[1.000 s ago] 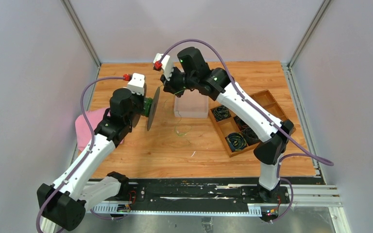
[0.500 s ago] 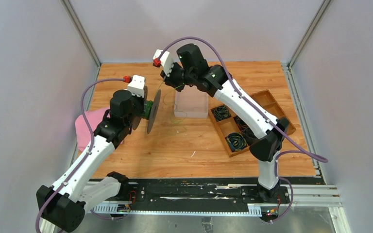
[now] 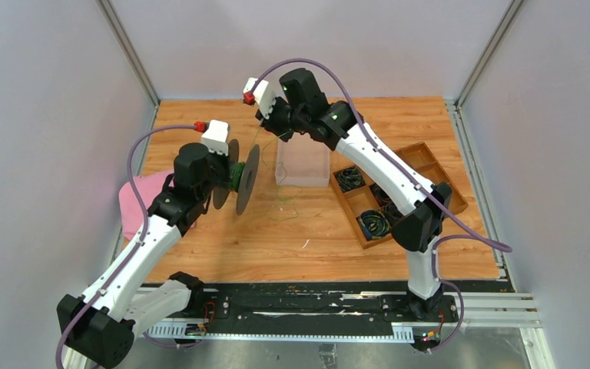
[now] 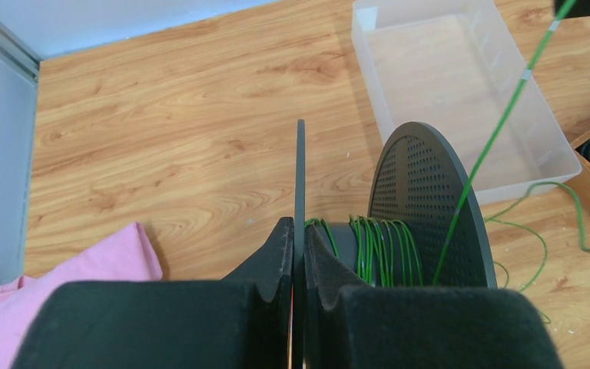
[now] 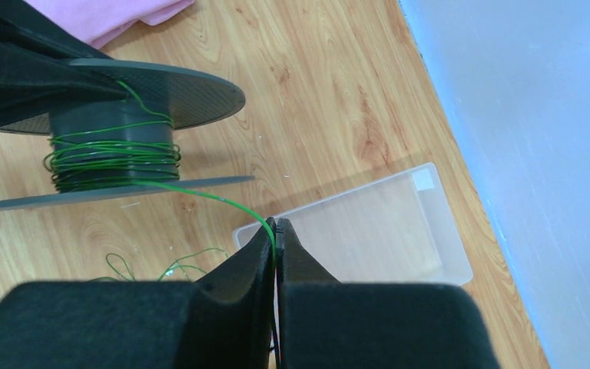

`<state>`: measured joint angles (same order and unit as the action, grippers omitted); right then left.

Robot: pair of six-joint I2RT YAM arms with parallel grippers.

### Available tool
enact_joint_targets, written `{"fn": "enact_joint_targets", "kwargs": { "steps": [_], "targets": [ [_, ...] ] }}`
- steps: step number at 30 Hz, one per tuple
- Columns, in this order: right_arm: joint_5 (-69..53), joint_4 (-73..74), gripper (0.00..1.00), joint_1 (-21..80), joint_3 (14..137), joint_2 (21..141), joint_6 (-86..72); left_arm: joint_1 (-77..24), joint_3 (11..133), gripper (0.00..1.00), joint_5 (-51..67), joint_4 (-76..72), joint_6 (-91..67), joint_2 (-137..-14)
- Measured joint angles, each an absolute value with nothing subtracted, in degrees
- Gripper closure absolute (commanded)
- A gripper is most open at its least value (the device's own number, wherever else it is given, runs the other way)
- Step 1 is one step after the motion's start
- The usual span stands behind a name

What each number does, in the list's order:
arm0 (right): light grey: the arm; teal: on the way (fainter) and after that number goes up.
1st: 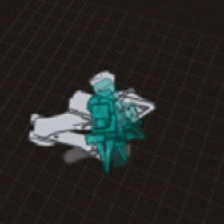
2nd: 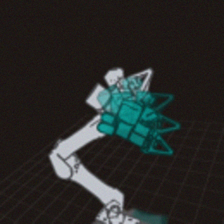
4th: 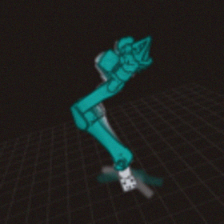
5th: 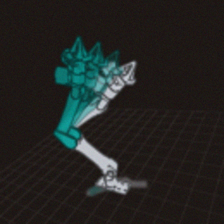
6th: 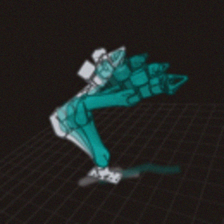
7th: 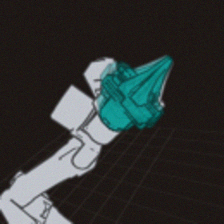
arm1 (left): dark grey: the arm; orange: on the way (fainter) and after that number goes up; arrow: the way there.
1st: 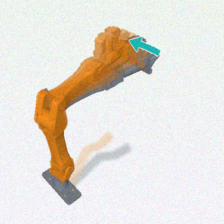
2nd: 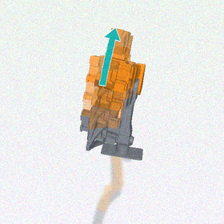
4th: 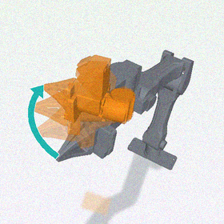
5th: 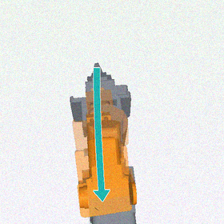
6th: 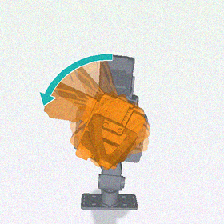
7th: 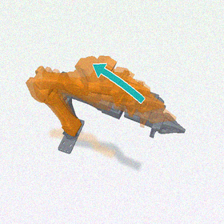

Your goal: Wrap the cables

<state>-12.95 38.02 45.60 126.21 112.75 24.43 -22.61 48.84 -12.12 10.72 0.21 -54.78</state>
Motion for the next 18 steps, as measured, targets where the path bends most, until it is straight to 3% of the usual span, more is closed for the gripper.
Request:
{"fn": "enact_joint_targets", "kwargs": {
  "steps": [18],
  "targets": [
    [-12.5,36.9,0.97,41.7,126.6,118.0,25.5,-22.6,48.8,1.00,-6.6,12.2,-0.7,-53.6]
  ]
}}
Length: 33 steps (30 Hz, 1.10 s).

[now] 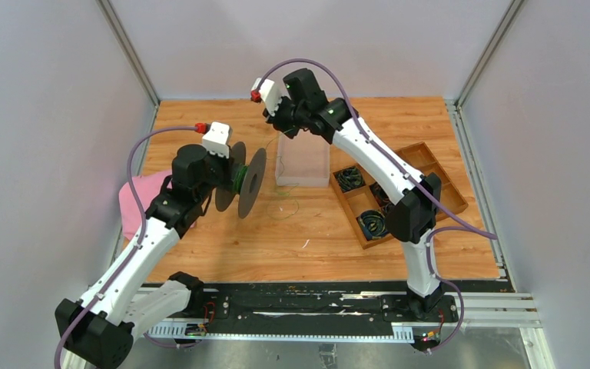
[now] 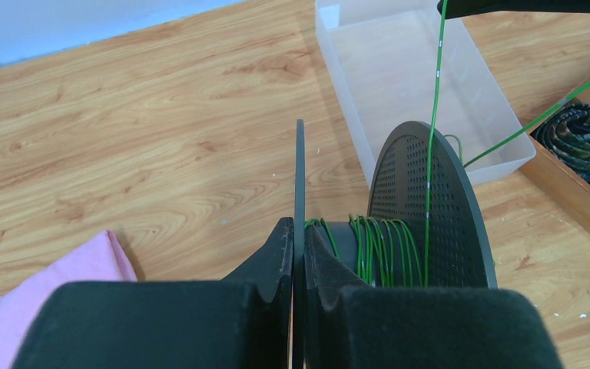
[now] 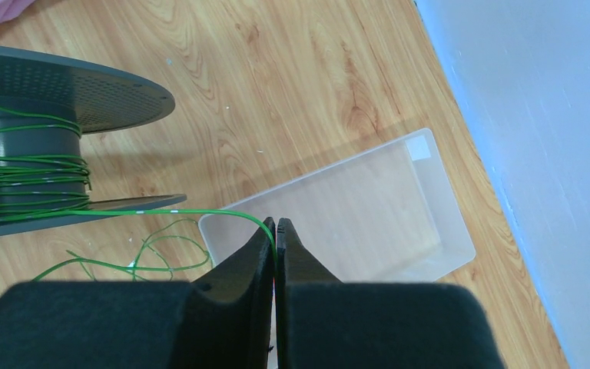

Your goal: Wrap the cables

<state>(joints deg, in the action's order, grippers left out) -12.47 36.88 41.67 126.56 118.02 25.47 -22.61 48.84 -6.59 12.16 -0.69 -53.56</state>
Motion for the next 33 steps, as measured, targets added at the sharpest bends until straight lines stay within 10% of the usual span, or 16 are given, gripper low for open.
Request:
{"fn": "enact_joint_targets", "kwargs": {
  "steps": [33],
  "targets": [
    [-23.4,29.6,0.79,36.1,104.2,118.7,23.9,-20.7,58.6,1.00,-2.0,18.7,-6.2,-53.7]
  ]
}}
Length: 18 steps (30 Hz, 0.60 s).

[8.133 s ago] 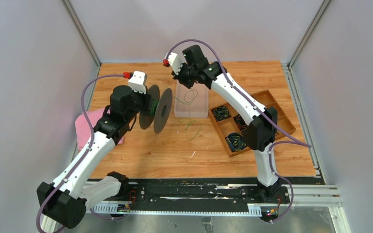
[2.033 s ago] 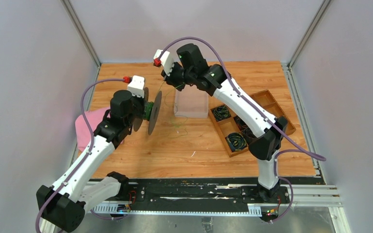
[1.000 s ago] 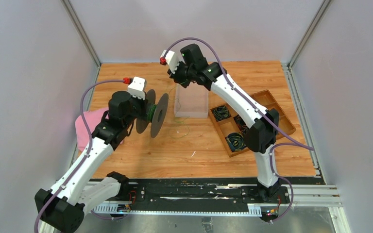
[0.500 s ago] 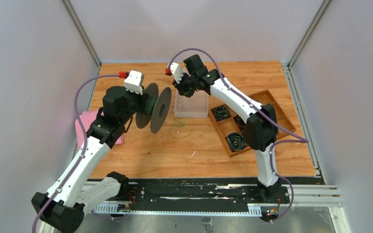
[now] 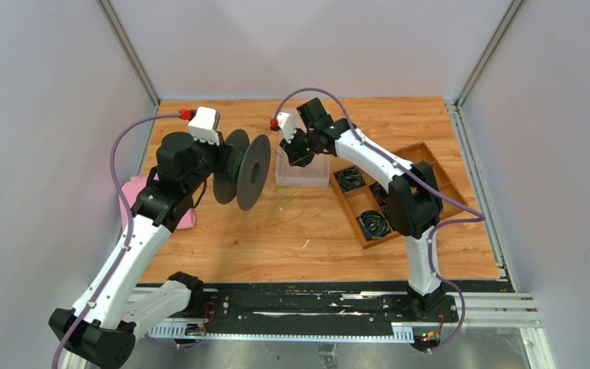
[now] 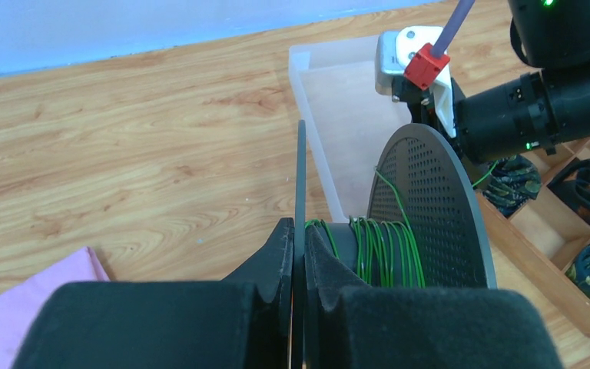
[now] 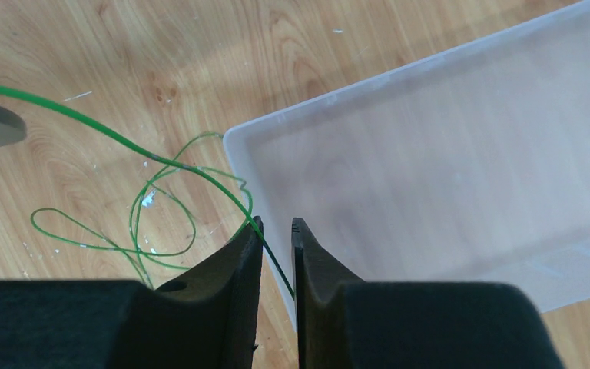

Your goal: Wrap the cables

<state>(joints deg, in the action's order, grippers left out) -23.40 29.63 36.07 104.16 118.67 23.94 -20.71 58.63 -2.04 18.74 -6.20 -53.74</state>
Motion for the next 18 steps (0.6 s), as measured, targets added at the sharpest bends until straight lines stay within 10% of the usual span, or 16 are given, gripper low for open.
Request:
{"fn": "enact_joint_targets", "kwargs": {
  "steps": [18],
  "targets": [
    [-32.5,25.6,0.89,35.2,92.6,117.1,19.2,-16.6,61.4,1.00,-1.7,21.2,-12.9,-53.9]
  ]
}}
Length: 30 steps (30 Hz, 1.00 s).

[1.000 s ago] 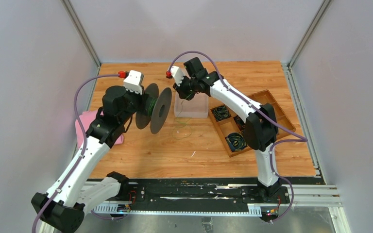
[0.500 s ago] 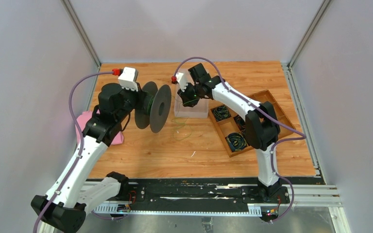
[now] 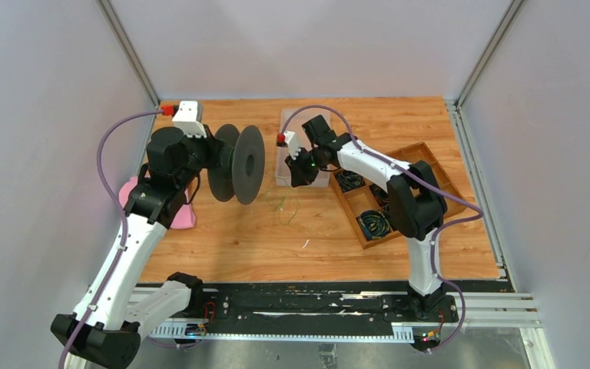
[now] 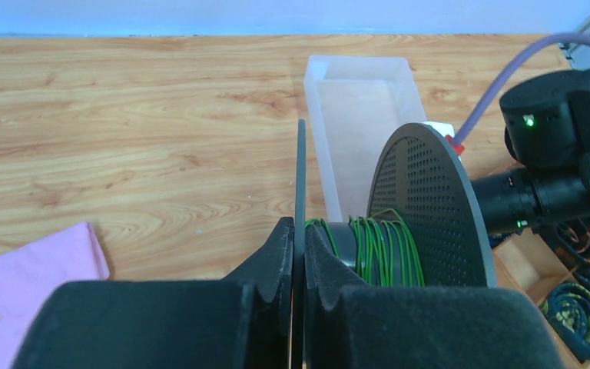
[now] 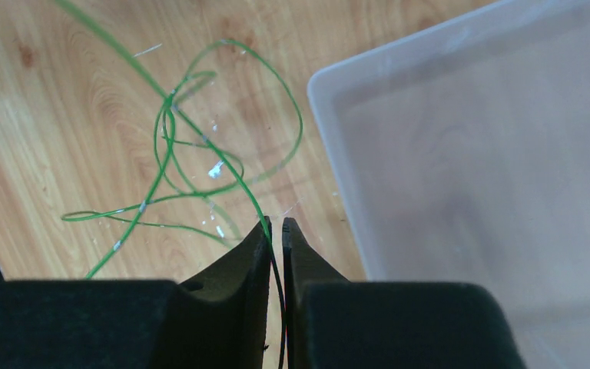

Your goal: Wrap the cables

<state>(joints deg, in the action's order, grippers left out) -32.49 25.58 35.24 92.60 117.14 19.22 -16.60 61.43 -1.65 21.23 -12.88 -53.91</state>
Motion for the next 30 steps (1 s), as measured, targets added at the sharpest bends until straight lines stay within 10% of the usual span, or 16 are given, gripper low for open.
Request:
{"fn": "enact_joint_targets", "kwargs": {
  "steps": [30],
  "targets": [
    [-33.1,22.9,0.87,35.7,75.1,103.0,21.7,-11.7,68.5,1.00,-8.7,22.8,-18.0,-58.7]
  ]
}}
